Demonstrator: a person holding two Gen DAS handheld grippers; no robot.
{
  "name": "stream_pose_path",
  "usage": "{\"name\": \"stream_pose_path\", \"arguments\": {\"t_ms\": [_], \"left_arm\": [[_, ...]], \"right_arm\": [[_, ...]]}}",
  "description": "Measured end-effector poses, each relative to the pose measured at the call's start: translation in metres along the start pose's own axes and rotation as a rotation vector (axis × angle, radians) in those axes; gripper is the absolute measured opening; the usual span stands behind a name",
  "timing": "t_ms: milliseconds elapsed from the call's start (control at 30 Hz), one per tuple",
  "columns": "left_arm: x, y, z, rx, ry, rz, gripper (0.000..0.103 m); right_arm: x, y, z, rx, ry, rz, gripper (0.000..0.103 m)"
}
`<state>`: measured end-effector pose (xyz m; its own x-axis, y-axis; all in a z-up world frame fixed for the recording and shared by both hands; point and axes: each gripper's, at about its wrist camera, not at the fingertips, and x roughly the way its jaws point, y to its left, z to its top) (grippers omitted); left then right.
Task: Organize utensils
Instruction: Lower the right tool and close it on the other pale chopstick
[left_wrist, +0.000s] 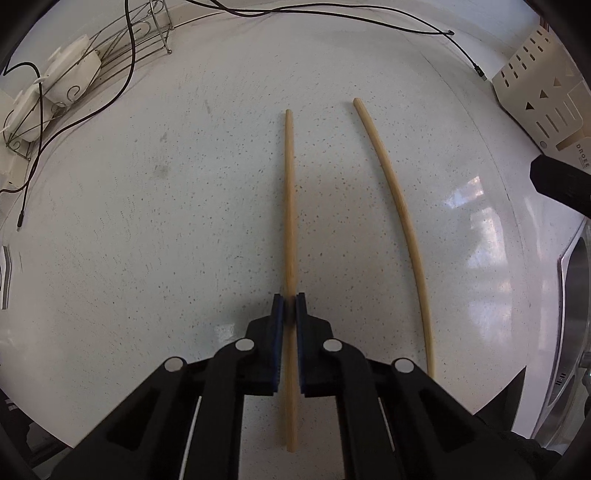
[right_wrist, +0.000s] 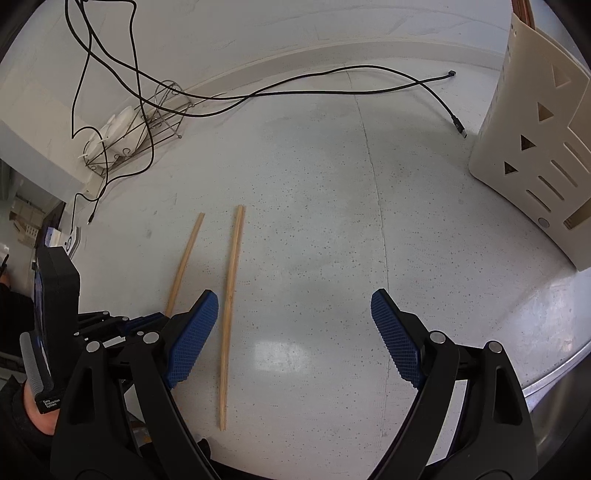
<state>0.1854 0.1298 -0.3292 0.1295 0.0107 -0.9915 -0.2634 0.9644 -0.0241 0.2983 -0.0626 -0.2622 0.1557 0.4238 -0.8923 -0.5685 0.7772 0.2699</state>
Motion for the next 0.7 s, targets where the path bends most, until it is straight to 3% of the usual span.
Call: {"name": "stream_pose_path", "arguments": {"t_ms": [400,700], "left_arm": [[0.004,0.033,-0.001,-0.048,-0.004,-0.033,0.006],[0.004,0.045,-0.010,-0.076,-0.016,-0.029,0.006]], "right_arm": [[0.028,0.031,-0.008,-0.047,0.101,-0.022,0.081],[0.066,0.058,-0.021,-0.069,0.218,-0.082,0.068]]}}
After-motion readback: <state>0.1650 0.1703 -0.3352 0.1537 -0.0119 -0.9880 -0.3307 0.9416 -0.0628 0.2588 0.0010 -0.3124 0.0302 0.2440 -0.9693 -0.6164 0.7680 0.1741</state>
